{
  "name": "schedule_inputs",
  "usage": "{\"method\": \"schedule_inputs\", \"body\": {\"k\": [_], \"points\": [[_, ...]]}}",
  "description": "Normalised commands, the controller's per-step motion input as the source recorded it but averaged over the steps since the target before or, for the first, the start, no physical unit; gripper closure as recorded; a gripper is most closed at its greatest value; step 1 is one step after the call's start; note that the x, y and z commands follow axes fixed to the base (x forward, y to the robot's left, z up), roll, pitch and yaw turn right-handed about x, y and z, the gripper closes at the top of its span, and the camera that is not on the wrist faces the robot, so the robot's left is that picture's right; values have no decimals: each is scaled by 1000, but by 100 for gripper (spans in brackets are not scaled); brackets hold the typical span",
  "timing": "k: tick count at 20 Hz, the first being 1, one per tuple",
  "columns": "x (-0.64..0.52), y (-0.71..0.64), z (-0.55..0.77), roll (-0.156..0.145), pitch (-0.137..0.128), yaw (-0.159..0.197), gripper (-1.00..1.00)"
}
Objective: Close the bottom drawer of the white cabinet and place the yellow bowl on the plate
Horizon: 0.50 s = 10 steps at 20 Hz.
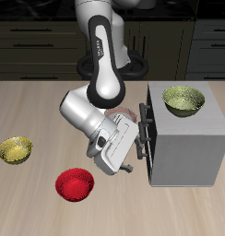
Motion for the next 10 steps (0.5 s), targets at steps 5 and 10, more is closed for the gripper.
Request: {"method": "schedule_inputs", "body": {"k": [5,10], "points": [[-66,593,92,57,-32,-71,-100],[-146,461,221,76,-67,-35,-100]]}}
